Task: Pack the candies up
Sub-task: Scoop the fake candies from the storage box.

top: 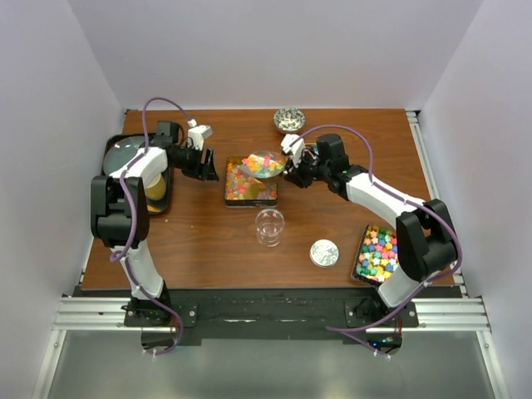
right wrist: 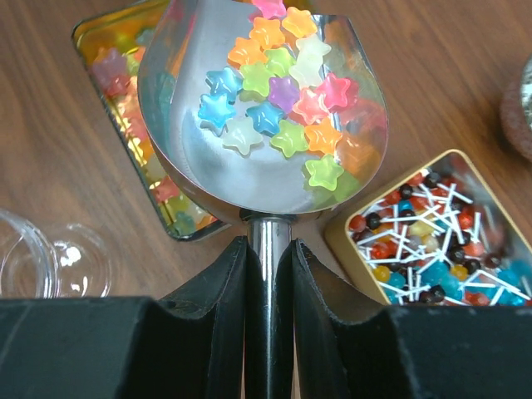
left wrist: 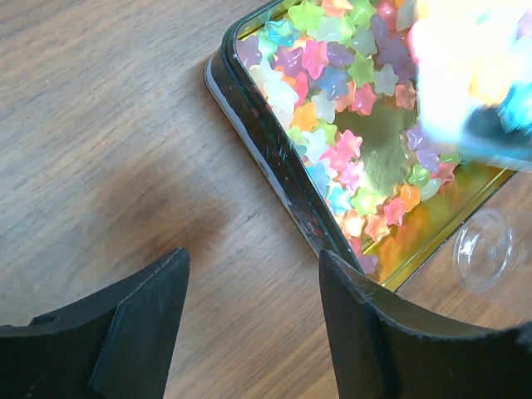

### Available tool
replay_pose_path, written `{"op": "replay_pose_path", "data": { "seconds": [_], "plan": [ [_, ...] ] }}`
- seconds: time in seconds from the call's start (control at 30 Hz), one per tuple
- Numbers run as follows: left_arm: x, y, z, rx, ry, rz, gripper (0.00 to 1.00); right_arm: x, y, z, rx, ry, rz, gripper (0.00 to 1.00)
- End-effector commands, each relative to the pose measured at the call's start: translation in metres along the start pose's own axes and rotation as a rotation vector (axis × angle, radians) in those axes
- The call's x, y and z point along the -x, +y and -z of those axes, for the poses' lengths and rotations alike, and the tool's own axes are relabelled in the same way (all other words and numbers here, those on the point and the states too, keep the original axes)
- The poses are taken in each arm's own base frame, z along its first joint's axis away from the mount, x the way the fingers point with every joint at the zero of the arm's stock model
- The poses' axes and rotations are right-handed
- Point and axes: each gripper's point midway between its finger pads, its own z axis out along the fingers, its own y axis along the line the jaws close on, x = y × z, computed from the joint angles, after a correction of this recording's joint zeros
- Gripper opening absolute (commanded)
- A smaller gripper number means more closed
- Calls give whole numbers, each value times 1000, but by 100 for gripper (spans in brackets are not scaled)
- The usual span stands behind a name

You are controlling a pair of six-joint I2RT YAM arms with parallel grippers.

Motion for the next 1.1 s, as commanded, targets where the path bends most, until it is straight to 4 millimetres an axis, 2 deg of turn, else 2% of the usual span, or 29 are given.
{"op": "replay_pose_path", "data": {
  "seconds": [0.0, 0.4, 0.53, 0.57, 0.63, 0.67, 0.77, 0.97, 1.0, 1.03, 1.07],
  "plan": [
    [11, -4, 8, -14, -48, -7, 68, 18, 3, -4, 55, -31, 103, 0],
    [1, -4, 4, -26, -46, 9, 68, 0, 15, -36, 138, 59, 180, 0],
    [-3, -3, 3, -27, -43, 22, 68, -1, 18, -47, 157, 102, 235, 0],
    [-3, -3, 3, -25, -46, 23, 68, 6, 15, -48, 149, 100, 264, 0],
    [-7, -4, 0, -36, -41, 39, 68, 2, 20, -52, 169, 133, 283, 0],
    [-7, -4, -1, -40, -46, 43, 68, 6, 21, -53, 170, 137, 292, 0],
    [-14, -4, -6, -44, -39, 64, 68, 1, 24, -59, 184, 181, 326, 0],
    [-16, -5, -7, -54, -45, 67, 68, -9, 27, -71, 219, 246, 291, 0],
    [-16, -6, -7, -58, -44, 70, 68, -12, 27, -72, 226, 262, 277, 4],
    [-17, -6, -8, -58, -42, 73, 68, -6, 25, -74, 226, 260, 279, 9],
    [-17, -6, -9, -59, -45, 71, 68, -14, 28, -75, 244, 289, 265, 13]
  ]
}}
